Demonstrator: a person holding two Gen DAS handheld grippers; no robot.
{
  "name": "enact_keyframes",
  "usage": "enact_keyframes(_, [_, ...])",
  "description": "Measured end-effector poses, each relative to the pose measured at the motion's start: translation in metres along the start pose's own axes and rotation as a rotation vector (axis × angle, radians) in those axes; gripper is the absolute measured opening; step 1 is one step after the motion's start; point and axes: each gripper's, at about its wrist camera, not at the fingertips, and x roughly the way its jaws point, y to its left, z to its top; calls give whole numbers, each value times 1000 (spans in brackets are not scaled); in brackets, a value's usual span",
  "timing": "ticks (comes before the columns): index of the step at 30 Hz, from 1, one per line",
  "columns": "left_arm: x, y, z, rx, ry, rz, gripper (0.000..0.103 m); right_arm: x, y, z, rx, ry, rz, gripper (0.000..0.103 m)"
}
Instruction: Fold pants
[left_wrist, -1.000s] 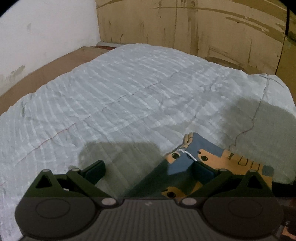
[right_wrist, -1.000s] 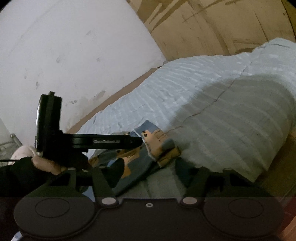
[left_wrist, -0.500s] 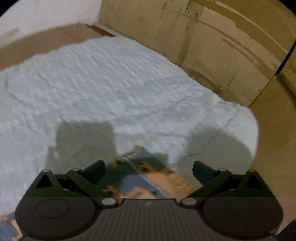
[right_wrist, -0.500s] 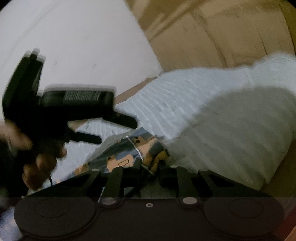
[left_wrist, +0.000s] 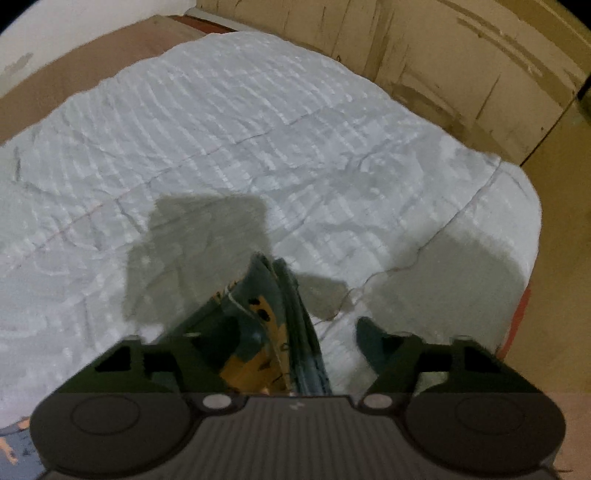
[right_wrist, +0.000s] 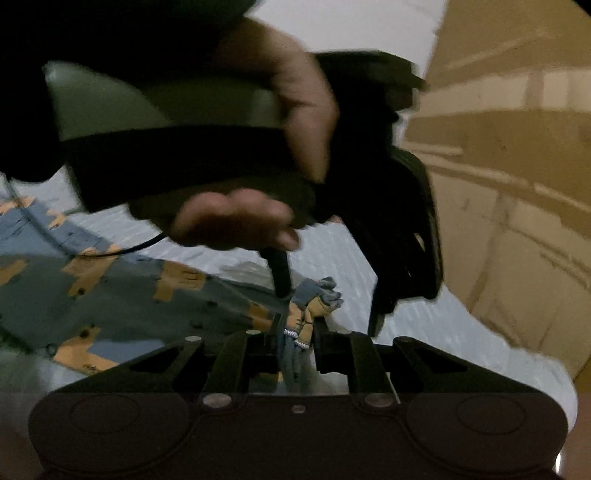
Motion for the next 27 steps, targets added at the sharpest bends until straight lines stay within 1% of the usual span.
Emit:
enact_keyframes(1, [-1, 1, -1, -1, 3, 15, 47, -1, 2, 1, -11, -2, 3, 15])
enact_keyframes(3, [-6, 5, -6, -20, -2, 28, 22, -5, 5, 2, -19, -6, 7, 15])
enact_keyframes(4, [-9, 8, -8, -37, -13, 21, 17, -6, 5, 2, -22, -7, 7, 15])
enact_keyframes(6, [-16, 15, -13, -75, -38, 11, 14, -12, 9, 7, -19, -11, 10, 14])
enact_keyframes(10, [-36, 29, -24, -174, -94, -38, 12, -18, 13, 12, -5, -26, -8, 15])
enact_keyframes(11, [-43, 34, -27, -203, -109, -46, 12, -22, 13, 12, 3, -33, -16, 16])
enact_keyframes(13, [-55, 42, -33, -258, -138, -59, 12, -25, 14, 15, 13, -40, -29, 24])
enact_keyframes(16, [-76, 54, -46, -323, -186, -72, 12, -31, 18, 20, 29, -54, -31, 26])
enact_keyframes(19, [-100, 64, -64, -339, -235, -44, 12, -40, 28, 27, 30, -89, -26, 26])
enact_keyframes(23, [-126, 79, -90, -357, -281, -12, 12, -55, 50, 38, 10, -136, -21, 26])
enact_keyframes(25, [-136, 87, -104, -361, -294, 7, 12, -62, 61, 43, 5, -143, -5, 19])
enact_keyframes(27, [-145, 97, -119, -363, -306, 32, 12, -69, 76, 48, -10, -146, 21, 17])
